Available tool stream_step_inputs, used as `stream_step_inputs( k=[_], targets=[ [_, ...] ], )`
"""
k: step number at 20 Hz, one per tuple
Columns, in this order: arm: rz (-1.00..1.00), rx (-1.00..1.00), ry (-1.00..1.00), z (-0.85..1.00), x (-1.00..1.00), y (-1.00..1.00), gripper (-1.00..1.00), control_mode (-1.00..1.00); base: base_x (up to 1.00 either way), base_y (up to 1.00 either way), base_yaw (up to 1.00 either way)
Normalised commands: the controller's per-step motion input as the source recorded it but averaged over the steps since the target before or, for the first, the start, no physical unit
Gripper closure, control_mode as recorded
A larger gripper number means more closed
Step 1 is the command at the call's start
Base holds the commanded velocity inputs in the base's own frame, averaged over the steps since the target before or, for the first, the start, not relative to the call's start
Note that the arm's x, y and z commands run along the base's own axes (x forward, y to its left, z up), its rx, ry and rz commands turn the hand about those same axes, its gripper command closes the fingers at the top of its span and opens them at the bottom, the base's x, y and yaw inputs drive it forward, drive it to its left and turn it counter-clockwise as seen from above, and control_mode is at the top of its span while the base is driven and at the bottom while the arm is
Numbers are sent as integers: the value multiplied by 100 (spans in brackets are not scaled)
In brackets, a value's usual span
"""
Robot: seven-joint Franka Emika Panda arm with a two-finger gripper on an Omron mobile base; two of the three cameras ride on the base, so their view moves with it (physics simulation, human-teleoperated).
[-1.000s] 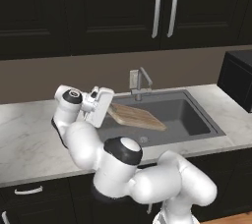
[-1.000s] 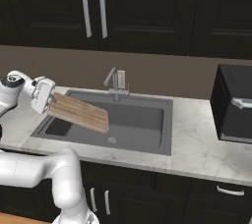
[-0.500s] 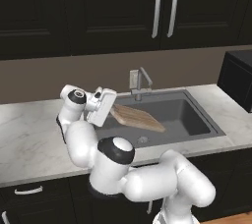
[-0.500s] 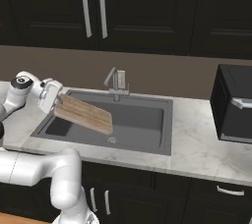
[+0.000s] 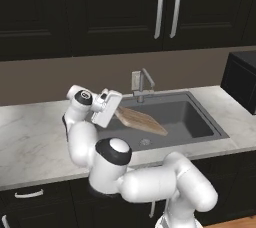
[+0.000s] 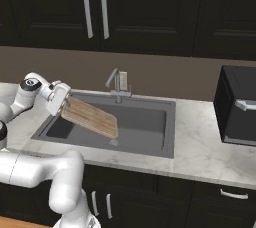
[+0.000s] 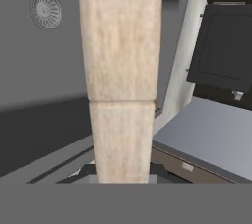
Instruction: Move the cutting board and knife to the sink. Then move spray from the cabinet to the counter.
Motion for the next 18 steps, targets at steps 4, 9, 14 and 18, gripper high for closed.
stream_step_inputs(
  k=[4,9,14,18],
  targets=[
    [0,4,0,-15,21,-18,100,-100,0,0,0],
    [0,6,0,-14,26,-18,100,-100,0,0,0],
    [0,7,0,-19,20,-12,100,-100,0,0,0],
    [0,2,0,-19,20,-1,100,-100,0,0,0]
  ],
)
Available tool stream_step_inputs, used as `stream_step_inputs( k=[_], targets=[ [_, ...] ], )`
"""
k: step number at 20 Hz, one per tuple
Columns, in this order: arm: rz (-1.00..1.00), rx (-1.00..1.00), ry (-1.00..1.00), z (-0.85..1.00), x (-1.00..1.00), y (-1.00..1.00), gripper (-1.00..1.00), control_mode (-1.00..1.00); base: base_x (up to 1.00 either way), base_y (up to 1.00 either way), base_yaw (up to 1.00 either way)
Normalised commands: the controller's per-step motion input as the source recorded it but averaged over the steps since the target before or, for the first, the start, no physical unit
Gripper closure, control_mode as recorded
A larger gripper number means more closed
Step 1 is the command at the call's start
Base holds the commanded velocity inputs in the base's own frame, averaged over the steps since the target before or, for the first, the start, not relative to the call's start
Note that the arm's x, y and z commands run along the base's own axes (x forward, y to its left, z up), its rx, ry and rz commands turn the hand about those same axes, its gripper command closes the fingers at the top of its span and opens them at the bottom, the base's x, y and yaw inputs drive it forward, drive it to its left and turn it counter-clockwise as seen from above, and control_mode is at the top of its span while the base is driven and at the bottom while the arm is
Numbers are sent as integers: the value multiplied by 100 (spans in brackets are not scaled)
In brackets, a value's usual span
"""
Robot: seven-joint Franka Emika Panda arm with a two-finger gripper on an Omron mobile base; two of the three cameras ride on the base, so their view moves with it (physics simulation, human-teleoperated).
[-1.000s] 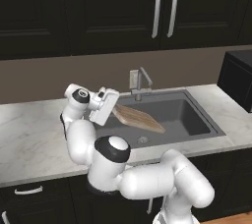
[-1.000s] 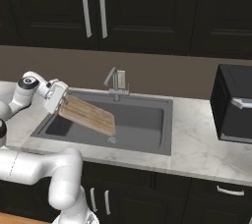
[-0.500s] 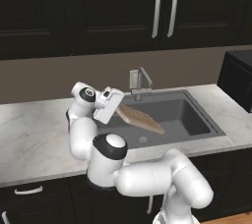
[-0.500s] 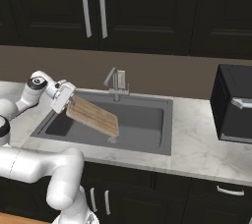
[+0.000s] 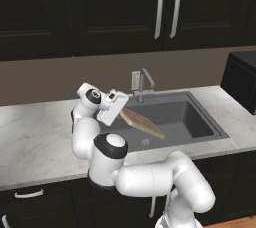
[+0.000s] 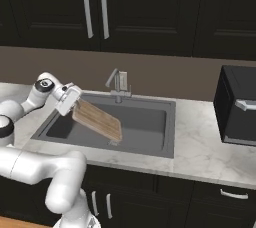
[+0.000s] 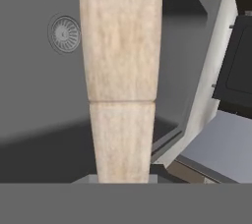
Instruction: Move the cutting board and knife to the sink. Then move spray from the cabinet to the counter.
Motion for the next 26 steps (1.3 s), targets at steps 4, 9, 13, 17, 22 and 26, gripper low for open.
stream_step_inputs(
  k=[4,9,13,17,22,26],
  targets=[
    [-3,0,0,-17,25,-3,100,-100,0,0,0],
    [-3,0,0,-15,25,-10,100,-100,0,0,0],
    [-5,0,0,-17,22,-11,100,-100,0,0,0],
    [-8,0,0,-17,28,-11,100,-100,0,0,0],
    [-7,1,0,-19,25,-12,100,-100,0,0,0],
    [-4,1,0,-19,24,-11,100,-100,0,0,0]
  ],
)
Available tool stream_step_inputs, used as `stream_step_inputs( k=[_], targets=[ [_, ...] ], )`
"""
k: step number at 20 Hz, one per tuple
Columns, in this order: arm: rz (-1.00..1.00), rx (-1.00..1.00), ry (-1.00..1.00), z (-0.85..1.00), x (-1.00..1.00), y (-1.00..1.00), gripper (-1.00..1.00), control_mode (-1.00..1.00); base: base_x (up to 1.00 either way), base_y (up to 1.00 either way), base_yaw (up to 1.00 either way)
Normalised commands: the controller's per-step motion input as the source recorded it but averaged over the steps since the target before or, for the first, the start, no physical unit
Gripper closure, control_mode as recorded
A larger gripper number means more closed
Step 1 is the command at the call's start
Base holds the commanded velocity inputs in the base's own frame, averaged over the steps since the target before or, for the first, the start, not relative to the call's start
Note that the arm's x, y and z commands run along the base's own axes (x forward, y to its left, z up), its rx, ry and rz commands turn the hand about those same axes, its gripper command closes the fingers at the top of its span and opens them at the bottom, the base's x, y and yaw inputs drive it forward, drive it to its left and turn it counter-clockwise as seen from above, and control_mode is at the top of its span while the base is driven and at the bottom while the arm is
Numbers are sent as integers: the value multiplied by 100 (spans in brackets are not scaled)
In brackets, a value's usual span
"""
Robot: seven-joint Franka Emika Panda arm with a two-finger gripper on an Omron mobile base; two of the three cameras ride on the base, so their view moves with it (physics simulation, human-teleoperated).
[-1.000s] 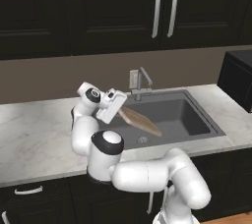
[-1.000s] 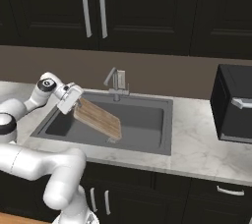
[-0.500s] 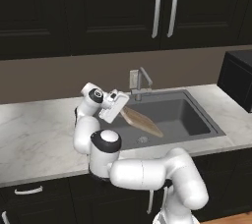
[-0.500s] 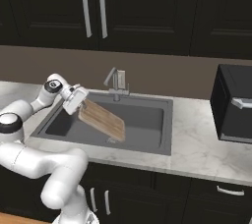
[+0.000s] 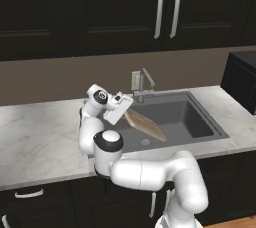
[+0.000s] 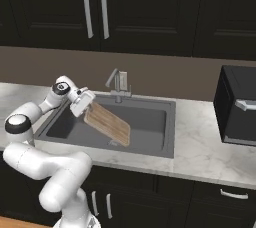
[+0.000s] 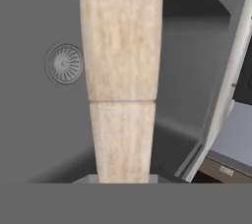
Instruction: Move the cutting board and knife to the sink. Then move spray from the cabinet to the counter.
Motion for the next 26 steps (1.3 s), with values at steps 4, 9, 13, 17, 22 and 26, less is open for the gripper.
stream_step_inputs(
  k=[4,9,13,17,22,26],
  targets=[
    [-4,0,0,-20,22,-9,100,-100,0,0,0],
    [-2,0,0,-20,26,-10,100,-100,0,0,0],
    [-2,0,0,-21,24,-10,100,-100,0,0,0],
    [-2,0,0,-20,23,-8,100,-100,0,0,0],
    [-1,0,0,-17,21,-8,100,-100,0,0,0],
    [0,0,0,-18,19,-7,100,-100,0,0,0]
  ],
)
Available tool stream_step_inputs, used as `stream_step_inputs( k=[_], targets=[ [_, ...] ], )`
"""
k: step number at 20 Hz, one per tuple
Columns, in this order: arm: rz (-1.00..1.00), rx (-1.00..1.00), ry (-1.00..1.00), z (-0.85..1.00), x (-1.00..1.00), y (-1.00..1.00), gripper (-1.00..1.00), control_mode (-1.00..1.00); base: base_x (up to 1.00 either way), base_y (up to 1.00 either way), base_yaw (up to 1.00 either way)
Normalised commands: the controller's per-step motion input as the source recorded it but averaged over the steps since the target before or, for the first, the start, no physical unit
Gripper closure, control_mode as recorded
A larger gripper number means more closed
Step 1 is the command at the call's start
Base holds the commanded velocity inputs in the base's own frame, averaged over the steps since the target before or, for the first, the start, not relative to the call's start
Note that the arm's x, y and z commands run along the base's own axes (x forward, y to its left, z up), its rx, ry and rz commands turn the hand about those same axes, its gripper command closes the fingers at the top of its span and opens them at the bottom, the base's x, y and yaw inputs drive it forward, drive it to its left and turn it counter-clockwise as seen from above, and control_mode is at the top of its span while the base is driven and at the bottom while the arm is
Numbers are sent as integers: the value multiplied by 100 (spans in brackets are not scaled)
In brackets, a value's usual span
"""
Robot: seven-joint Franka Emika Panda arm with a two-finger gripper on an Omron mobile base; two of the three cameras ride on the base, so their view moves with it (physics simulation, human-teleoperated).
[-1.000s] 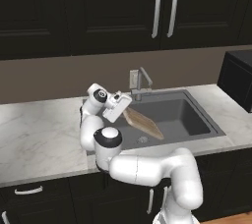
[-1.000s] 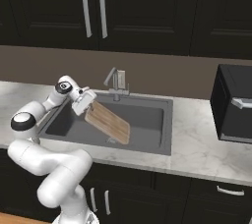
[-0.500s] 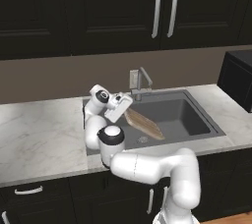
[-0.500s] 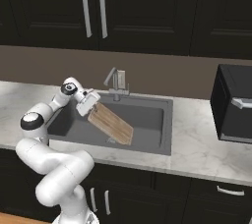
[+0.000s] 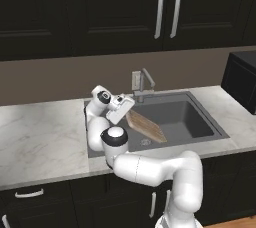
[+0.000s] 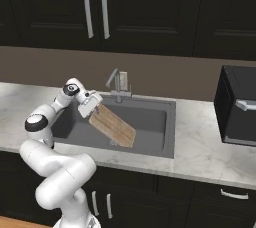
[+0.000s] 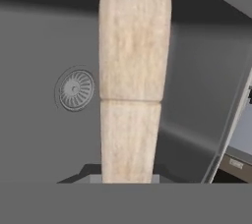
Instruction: Move the cutting board and knife to the sink. Then move spray from the cabinet to the counter.
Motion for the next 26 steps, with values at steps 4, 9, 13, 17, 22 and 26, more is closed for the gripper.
stream_step_inputs(
  k=[4,9,13,17,22,26],
  targets=[
    [0,0,0,-18,14,-10,100,-100,0,0,0],
    [0,0,0,-17,5,-5,100,-100,0,0,0],
    [0,0,0,-17,1,0,-100,-100,0,0,0],
    [0,0,0,-13,1,-1,-100,-100,0,0,0],
    [0,4,-1,-6,0,0,-100,-100,0,0,0],
    [0,10,-6,-5,0,1,-100,-100,0,0,0]
  ],
)
